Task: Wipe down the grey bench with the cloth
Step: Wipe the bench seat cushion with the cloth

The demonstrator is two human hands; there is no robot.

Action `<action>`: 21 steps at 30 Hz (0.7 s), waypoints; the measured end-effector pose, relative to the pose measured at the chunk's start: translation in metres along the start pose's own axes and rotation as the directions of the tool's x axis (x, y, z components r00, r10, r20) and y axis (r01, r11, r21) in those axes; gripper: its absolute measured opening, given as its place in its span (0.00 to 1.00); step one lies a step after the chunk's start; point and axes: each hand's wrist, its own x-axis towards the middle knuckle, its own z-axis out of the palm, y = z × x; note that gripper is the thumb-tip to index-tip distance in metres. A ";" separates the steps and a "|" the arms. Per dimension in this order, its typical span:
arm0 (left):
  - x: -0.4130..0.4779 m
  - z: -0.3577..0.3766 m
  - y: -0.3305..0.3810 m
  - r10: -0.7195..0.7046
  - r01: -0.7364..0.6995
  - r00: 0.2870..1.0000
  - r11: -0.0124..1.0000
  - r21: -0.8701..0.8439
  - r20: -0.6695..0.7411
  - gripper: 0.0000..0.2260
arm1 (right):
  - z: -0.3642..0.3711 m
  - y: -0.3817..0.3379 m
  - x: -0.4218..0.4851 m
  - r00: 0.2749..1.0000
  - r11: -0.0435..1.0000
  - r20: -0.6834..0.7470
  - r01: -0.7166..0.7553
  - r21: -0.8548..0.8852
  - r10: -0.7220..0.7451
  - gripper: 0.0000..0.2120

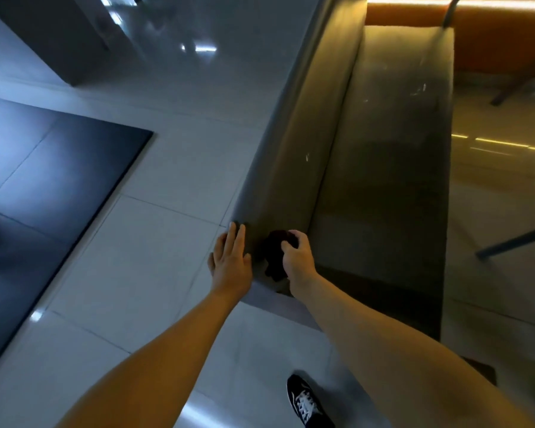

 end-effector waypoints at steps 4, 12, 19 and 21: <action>-0.004 0.005 -0.010 0.041 -0.042 0.999 0.996 -0.076 -0.014 0.28 | 0.034 0.008 -0.008 0.998 0.999 0.068 0.013 0.042 -0.016 0.12; -0.009 0.009 -0.038 0.174 -0.193 0.980 0.953 -0.233 -0.099 0.30 | 0.061 0.011 -0.013 0.892 0.859 0.176 0.449 -0.246 -0.416 0.15; -0.013 0.011 -0.034 0.132 -0.152 0.986 0.963 -0.222 -0.103 0.26 | 0.057 0.061 -0.006 0.866 0.827 0.010 0.482 -0.289 -0.501 0.15; -0.014 0.013 -0.032 0.131 -0.154 0.985 0.962 -0.225 -0.115 0.26 | 0.053 0.068 0.000 0.896 0.863 0.003 0.429 -0.266 -0.444 0.16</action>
